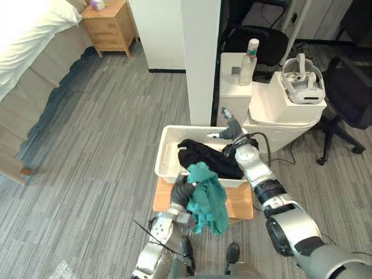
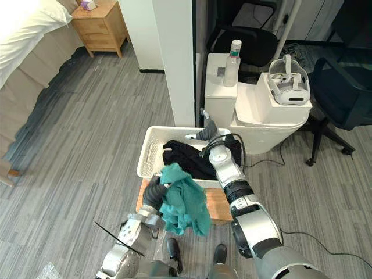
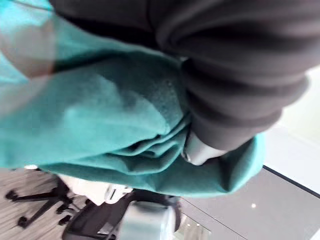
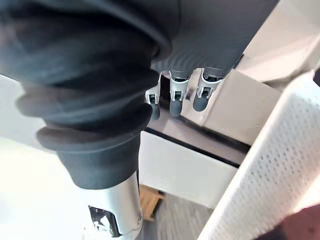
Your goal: Tidy the bed and pick cloth on bed and put in laundry
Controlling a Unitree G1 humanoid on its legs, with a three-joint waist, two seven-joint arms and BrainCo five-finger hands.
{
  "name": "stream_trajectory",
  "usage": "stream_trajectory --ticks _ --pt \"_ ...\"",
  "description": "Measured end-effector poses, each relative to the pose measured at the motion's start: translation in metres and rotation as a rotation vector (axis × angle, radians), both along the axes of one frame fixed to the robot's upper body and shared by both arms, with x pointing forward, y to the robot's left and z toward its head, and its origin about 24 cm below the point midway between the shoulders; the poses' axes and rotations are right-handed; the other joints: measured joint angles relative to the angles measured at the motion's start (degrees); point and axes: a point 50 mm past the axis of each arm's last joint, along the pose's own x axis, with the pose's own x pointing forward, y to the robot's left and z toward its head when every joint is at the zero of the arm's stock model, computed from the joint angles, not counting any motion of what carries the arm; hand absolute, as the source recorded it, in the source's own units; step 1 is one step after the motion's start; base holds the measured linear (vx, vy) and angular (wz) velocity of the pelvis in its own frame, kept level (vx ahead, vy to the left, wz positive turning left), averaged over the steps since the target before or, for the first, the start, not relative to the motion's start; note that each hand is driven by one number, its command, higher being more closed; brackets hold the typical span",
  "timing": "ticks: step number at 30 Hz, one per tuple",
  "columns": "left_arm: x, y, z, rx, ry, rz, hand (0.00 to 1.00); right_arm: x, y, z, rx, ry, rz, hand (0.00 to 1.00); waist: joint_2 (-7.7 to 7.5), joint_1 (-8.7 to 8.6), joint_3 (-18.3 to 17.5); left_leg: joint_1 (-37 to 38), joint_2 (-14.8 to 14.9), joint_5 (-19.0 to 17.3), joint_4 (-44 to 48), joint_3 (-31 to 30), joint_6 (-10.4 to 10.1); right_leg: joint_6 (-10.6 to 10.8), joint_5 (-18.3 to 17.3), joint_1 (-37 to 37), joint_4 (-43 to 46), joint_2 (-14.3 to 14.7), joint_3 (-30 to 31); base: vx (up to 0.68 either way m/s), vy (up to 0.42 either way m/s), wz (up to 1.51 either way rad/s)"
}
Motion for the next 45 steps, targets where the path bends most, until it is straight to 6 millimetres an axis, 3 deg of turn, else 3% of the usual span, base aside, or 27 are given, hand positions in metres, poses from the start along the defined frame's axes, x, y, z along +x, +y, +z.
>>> stream_trajectory --ticks 4,9,11,14,17,20,23,27,33,36,40,41,45 --pt "0.021 0.016 0.028 -0.002 -0.102 0.153 1.00 -0.016 -0.025 -0.028 0.042 0.054 -0.107 0.00 -0.64 -0.62 0.0 0.8 0.4 0.0 0.0 1.5 0.0 -0.5 0.4 0.0 -0.1 0.3 1.4 -0.04 0.005 -0.23" --pt "0.045 0.059 0.067 -0.033 -0.217 0.428 1.00 -0.046 -0.067 -0.058 0.072 0.110 -0.249 0.00 -1.35 -2.25 0.0 2.3 1.0 0.0 -0.1 2.6 0.0 -0.8 0.7 0.9 -0.4 0.8 2.7 -0.02 0.002 -0.16" --pt "0.055 0.087 0.086 -0.028 -0.272 0.574 1.00 -0.062 -0.090 -0.069 0.064 0.136 -0.318 0.00 -1.86 -3.53 -0.1 3.2 1.2 -0.2 -0.1 3.0 -0.3 -0.8 0.7 1.6 -0.4 1.1 3.1 -0.01 -0.005 -0.11" --pt "0.070 0.112 0.109 0.008 -0.322 0.695 1.00 -0.083 -0.114 -0.086 0.046 0.192 -0.385 0.00 -2.58 -3.80 -0.4 3.9 1.5 -0.4 -0.1 4.2 -0.5 -1.0 0.9 1.7 -0.7 1.3 4.3 -0.03 0.007 -0.20" --pt "0.079 0.131 0.130 0.063 -0.372 0.778 1.00 -0.106 -0.123 -0.107 0.043 0.266 -0.417 0.00 -3.47 -5.06 -1.0 4.0 1.6 -0.4 -0.1 4.5 -0.5 -1.0 0.9 1.6 -0.7 1.4 4.5 -0.02 0.015 -0.06" --pt "0.087 0.146 0.153 0.116 -0.414 0.839 1.00 -0.127 -0.128 -0.126 0.043 0.332 -0.432 0.00 -3.88 -5.21 -1.3 4.2 1.6 -0.7 -0.1 5.7 -0.9 -1.4 1.2 1.2 -0.7 1.4 5.8 -0.01 0.022 -0.20" --pt "0.094 0.163 0.177 0.169 -0.447 0.897 1.00 -0.141 -0.125 -0.138 0.067 0.375 -0.426 0.00 -4.10 -6.58 -1.6 4.2 1.6 -0.7 -0.1 6.1 -0.9 -1.6 1.3 1.0 -0.7 1.4 6.2 -0.01 0.022 -0.09" --pt "0.102 0.170 0.192 0.218 -0.445 0.923 1.00 -0.158 -0.120 -0.150 0.078 0.423 -0.422 0.00 -3.90 -7.51 -2.3 4.2 1.6 -0.8 -0.1 7.3 -1.1 -1.8 1.5 0.4 -0.7 1.5 7.4 -0.01 0.017 -0.14" --pt "0.117 0.178 0.168 0.344 -0.300 0.917 1.00 -0.169 -0.112 -0.156 0.100 0.444 -0.402 0.00 -3.52 -9.65 -2.6 4.2 1.9 -0.8 -0.1 8.6 -1.1 -2.0 1.8 -0.3 -0.7 1.8 8.8 -0.01 0.007 -0.14" --pt "0.126 0.159 0.149 0.381 -0.243 0.836 1.00 -0.178 -0.110 -0.161 0.097 0.462 -0.397 0.00 -3.32 -9.78 -2.6 4.2 1.9 -0.8 -0.1 8.9 -1.1 -2.0 1.9 -0.5 -0.7 1.8 9.0 0.00 0.006 -0.05" --pt "0.121 0.135 0.083 0.435 -0.086 0.724 1.00 -0.178 -0.106 -0.162 0.108 0.463 -0.392 0.00 -1.86 -10.96 -3.1 3.8 1.9 -1.0 -0.1 9.5 -1.4 -2.0 1.9 -1.2 -0.6 1.8 9.4 0.01 0.010 -0.07" --pt "0.116 0.125 0.057 0.447 -0.013 0.676 1.00 -0.180 -0.104 -0.164 0.116 0.468 -0.392 0.00 -1.44 -11.18 -3.1 3.9 1.9 -1.1 -0.1 9.7 -1.6 -1.9 1.9 -1.2 -0.6 1.8 9.6 0.02 0.006 -0.08" --pt "0.099 0.083 0.001 0.485 0.132 0.516 1.00 -0.184 -0.097 -0.168 0.128 0.486 -0.380 0.00 -0.56 -11.12 -2.9 3.9 2.0 -1.2 -0.1 10.0 -1.7 -1.9 1.9 -1.3 -0.5 1.9 9.8 0.00 0.001 -0.02"
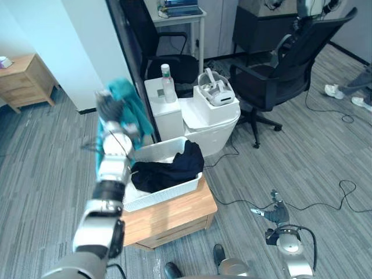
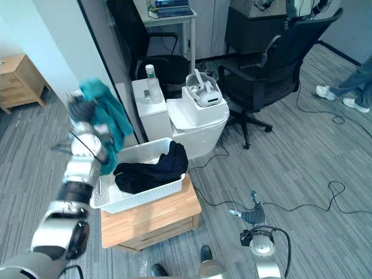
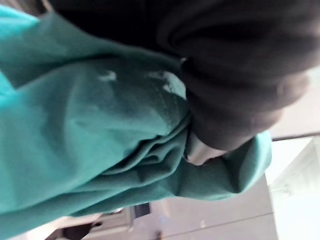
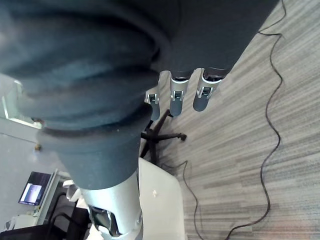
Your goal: Tidy the bed and pick cloth on bed and put in laundry
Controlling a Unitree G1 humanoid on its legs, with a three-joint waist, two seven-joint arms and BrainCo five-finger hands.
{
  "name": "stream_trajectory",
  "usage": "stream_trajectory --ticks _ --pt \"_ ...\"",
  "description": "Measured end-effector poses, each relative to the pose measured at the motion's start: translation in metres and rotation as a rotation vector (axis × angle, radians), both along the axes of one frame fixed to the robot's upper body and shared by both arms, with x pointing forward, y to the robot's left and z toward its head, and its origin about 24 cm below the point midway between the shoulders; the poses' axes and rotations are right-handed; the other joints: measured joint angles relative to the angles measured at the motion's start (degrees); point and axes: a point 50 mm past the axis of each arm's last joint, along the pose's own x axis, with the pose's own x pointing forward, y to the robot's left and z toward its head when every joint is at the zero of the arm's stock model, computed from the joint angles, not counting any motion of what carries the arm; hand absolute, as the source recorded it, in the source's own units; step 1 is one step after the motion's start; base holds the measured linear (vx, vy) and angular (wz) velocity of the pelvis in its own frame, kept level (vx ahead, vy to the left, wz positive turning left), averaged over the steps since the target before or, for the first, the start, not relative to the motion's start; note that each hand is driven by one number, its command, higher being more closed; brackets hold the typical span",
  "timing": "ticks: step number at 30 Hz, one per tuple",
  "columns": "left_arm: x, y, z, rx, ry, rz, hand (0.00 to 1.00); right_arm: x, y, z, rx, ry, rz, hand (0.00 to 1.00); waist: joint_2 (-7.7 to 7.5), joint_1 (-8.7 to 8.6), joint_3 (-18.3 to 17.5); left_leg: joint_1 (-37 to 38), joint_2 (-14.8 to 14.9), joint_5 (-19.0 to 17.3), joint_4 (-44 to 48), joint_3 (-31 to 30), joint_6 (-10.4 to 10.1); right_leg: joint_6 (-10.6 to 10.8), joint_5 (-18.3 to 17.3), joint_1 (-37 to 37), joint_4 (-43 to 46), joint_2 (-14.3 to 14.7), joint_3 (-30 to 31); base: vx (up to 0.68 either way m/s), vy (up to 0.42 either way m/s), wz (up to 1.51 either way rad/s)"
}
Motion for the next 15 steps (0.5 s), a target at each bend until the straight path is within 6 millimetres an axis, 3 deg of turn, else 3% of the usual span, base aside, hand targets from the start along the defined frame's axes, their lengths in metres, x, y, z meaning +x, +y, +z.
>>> stream_trajectory --ticks 3,8,12,15 --pt "-0.009 -0.024 -0.016 -0.006 0.047 -0.083 1.00 0.000 0.004 -0.001 0.008 0.001 0.005 0.00 0.72 0.07 0.2 0.0 0.0 0.0 0.0 0.0 0.0 0.1 -0.1 0.0 0.0 0.0 0.0 0.00 0.000 0.00" --pt "-0.020 -0.058 -0.024 -0.023 0.063 -0.196 1.00 0.002 0.012 -0.003 0.020 0.009 0.032 0.00 1.71 0.20 0.3 -0.1 0.0 0.0 0.0 -0.2 0.0 0.3 -0.3 0.0 0.0 0.0 -0.2 0.00 0.001 0.01" --pt "-0.020 -0.068 -0.023 -0.009 0.058 -0.223 1.00 0.006 0.022 -0.003 0.027 0.003 0.068 0.00 2.29 0.05 0.7 -0.8 0.0 0.0 0.0 0.1 0.0 0.3 -0.2 -1.0 -0.1 -0.1 -0.5 -0.02 0.006 -0.05" --pt "-0.007 -0.069 -0.014 0.012 0.047 -0.224 1.00 0.016 0.028 0.003 0.028 -0.026 0.096 0.00 2.80 -0.08 2.4 -3.0 -0.1 0.1 0.0 0.8 -0.1 0.4 0.3 -3.4 0.0 -0.4 -0.6 -0.02 0.007 -0.09"
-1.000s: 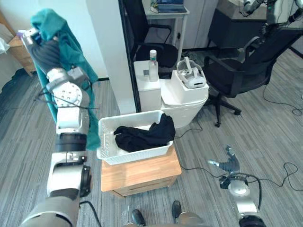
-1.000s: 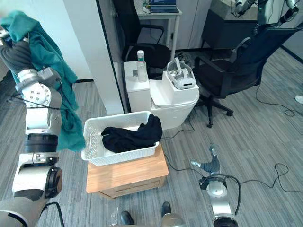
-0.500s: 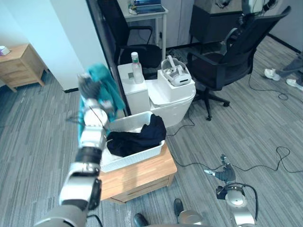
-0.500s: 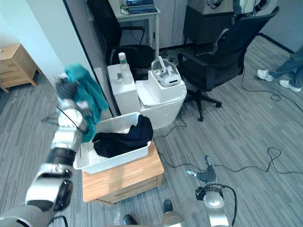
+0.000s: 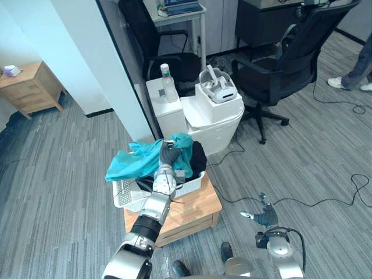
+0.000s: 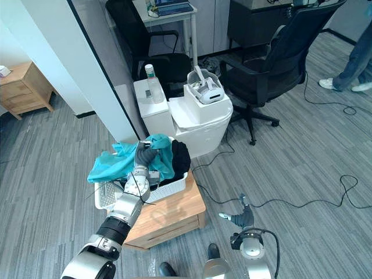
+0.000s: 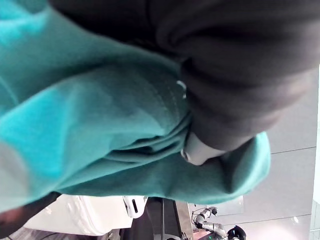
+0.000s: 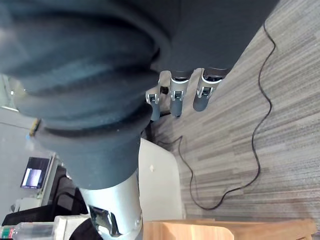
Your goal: Tidy the bed and pick cloth on bed and put in laundry
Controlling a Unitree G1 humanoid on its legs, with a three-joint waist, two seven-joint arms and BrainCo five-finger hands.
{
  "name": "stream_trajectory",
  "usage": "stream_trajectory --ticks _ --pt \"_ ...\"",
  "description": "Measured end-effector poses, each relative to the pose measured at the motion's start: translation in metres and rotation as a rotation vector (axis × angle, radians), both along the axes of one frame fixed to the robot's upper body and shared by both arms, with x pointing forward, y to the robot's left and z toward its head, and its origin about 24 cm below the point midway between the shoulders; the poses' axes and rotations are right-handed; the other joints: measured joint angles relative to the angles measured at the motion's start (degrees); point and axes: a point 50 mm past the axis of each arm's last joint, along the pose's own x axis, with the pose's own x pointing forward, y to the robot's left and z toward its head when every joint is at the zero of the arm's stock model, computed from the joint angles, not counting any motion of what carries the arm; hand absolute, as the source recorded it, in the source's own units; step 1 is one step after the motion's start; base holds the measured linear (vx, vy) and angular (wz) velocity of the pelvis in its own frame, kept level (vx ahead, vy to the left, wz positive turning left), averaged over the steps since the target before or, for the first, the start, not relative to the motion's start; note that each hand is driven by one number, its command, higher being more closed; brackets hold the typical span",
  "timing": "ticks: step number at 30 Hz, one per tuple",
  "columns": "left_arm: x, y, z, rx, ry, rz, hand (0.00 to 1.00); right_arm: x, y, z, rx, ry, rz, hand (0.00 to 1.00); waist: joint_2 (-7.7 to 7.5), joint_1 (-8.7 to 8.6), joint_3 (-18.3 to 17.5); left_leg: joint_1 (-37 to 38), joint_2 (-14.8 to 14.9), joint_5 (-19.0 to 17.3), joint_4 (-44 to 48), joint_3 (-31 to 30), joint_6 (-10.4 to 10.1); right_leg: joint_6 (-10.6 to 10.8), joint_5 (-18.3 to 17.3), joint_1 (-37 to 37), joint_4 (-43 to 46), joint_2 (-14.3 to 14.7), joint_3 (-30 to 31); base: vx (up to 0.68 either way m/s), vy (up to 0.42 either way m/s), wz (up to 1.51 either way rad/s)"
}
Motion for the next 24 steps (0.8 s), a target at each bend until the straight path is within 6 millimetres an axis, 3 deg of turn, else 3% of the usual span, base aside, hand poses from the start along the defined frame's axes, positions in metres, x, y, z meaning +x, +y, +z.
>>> stream_trajectory --ticks 6,9,12,18,21,22,23,24 --pt "0.040 0.019 0.051 0.067 -0.111 0.114 1.00 0.029 0.020 0.019 -0.009 -0.094 0.092 0.00 0.06 -1.49 5.0 -4.8 -0.3 0.2 0.0 3.6 -0.2 0.3 2.3 -6.2 0.0 -0.7 1.9 0.00 0.017 -0.19" --pt "0.051 0.027 0.076 0.064 -0.174 0.167 1.00 0.027 0.023 0.018 -0.008 -0.093 0.093 0.00 0.03 -1.48 5.8 -6.2 -0.4 0.4 0.0 4.3 0.1 0.4 3.1 -7.9 0.1 -0.7 2.7 0.07 0.018 -0.13" --pt "0.053 0.034 0.084 0.050 -0.192 0.203 1.00 0.022 0.025 0.014 0.004 -0.081 0.078 0.00 -0.19 -1.30 6.2 -6.6 -0.3 0.4 0.0 4.3 0.1 0.5 3.0 -8.2 0.1 -0.7 2.5 0.09 0.004 0.02" --pt "0.050 0.029 0.067 0.008 -0.135 0.210 1.00 0.018 0.033 0.013 0.035 -0.101 0.084 0.00 -0.20 0.38 6.4 -6.6 -0.2 0.4 0.0 3.4 0.1 0.5 1.6 -8.3 1.5 -0.8 1.1 0.06 -0.014 0.10" --pt "0.032 0.026 0.022 -0.081 -0.001 0.216 1.00 0.017 0.038 0.012 0.062 -0.099 0.073 0.00 -0.20 0.41 6.4 -5.9 -0.2 0.4 0.0 2.5 0.1 0.5 0.6 -7.6 2.5 -0.9 0.5 0.03 -0.015 0.16" --pt "0.019 0.024 -0.002 -0.135 0.073 0.225 1.00 0.017 0.038 0.010 0.066 -0.090 0.067 0.00 -0.20 0.50 6.4 -5.6 -0.3 0.2 0.0 1.9 -0.2 0.6 0.4 -7.1 2.5 -1.0 -0.1 0.02 -0.015 0.18" --pt "0.005 0.021 -0.021 -0.183 0.128 0.236 0.00 0.016 0.037 0.008 0.070 -0.083 0.053 0.00 -0.17 0.80 6.4 -5.5 -0.3 0.2 0.0 1.5 -0.2 0.6 0.2 -6.7 2.5 -1.0 -0.3 0.02 -0.015 0.17" --pt "-0.002 0.021 -0.030 -0.207 0.156 0.243 0.00 0.016 0.036 0.007 0.070 -0.077 0.045 0.00 -0.16 1.10 6.4 -5.3 -0.3 0.1 0.0 1.4 -0.2 0.6 0.1 -6.5 2.5 -1.0 -0.4 0.01 -0.017 0.09"
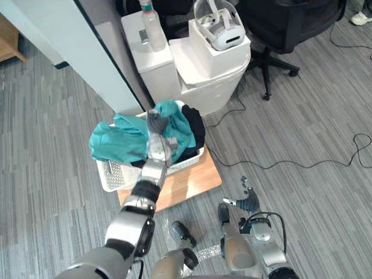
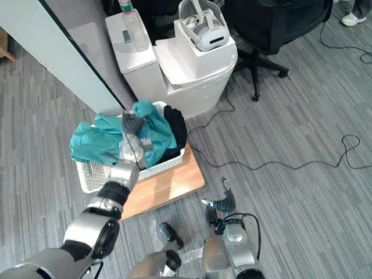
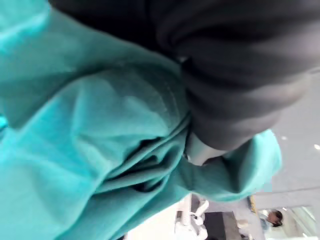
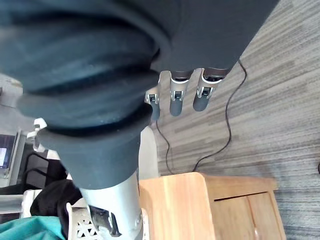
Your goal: Tidy the bed and pick cloth on bed and put in laundry
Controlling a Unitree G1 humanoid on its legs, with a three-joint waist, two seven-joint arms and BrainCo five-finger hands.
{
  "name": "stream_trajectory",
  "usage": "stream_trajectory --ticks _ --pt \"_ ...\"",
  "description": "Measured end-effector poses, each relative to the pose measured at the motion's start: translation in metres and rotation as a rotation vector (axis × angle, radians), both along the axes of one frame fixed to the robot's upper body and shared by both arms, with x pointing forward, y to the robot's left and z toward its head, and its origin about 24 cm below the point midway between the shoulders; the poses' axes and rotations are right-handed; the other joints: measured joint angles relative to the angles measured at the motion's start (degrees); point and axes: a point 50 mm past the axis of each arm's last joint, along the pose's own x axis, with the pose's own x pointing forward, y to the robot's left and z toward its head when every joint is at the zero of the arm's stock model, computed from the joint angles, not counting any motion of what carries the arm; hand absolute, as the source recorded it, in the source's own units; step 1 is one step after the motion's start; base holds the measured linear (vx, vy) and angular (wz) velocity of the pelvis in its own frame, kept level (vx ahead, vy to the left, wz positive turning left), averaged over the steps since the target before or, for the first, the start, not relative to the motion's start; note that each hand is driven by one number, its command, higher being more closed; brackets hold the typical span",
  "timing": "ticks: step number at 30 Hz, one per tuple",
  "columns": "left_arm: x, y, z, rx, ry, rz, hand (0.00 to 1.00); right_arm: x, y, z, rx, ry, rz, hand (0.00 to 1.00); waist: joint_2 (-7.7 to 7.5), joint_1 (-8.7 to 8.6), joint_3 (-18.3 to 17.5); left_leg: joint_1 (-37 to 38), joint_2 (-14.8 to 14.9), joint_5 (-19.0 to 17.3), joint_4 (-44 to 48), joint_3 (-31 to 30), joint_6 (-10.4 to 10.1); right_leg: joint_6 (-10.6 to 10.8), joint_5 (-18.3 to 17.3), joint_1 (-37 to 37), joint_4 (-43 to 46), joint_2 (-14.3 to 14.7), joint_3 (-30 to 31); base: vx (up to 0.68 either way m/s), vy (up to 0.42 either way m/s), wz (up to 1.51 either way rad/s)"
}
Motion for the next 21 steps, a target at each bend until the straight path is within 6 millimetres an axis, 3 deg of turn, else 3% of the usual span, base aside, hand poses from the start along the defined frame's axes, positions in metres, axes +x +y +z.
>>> stream_trajectory --ticks 2,5,16,21 --pt "-0.023 0.002 -0.023 -0.074 0.056 0.025 0.00 0.000 -0.004 -0.004 -0.008 0.021 -0.026 0.00 0.02 0.96 0.0 0.2 0.0 0.0 0.0 -0.4 0.0 0.0 -0.1 0.4 0.0 0.0 -0.3 0.00 -0.018 0.08" --pt "-0.033 0.011 -0.032 -0.083 0.074 0.041 0.00 0.000 -0.009 -0.007 0.001 0.044 -0.053 0.00 0.09 2.38 0.0 1.0 -0.1 0.0 0.0 -0.9 0.0 0.0 -0.1 1.5 -0.1 -0.1 -0.9 -0.01 -0.011 0.11" --pt "-0.033 0.068 -0.020 -0.074 0.011 0.215 0.00 -0.013 -0.020 -0.016 -0.008 0.103 -0.065 0.00 0.08 2.34 0.1 1.3 -0.4 0.0 0.0 -1.9 0.0 -0.2 -0.2 2.2 -0.2 -0.4 -1.6 0.00 -0.003 0.03" --pt "-0.029 0.086 -0.006 -0.073 -0.046 0.273 0.00 -0.018 -0.026 -0.018 -0.005 0.115 -0.094 0.00 0.04 2.39 0.1 1.2 -0.3 0.0 0.0 -1.9 0.0 0.1 -0.1 2.2 -0.3 -0.4 -1.7 0.04 -0.011 0.01"
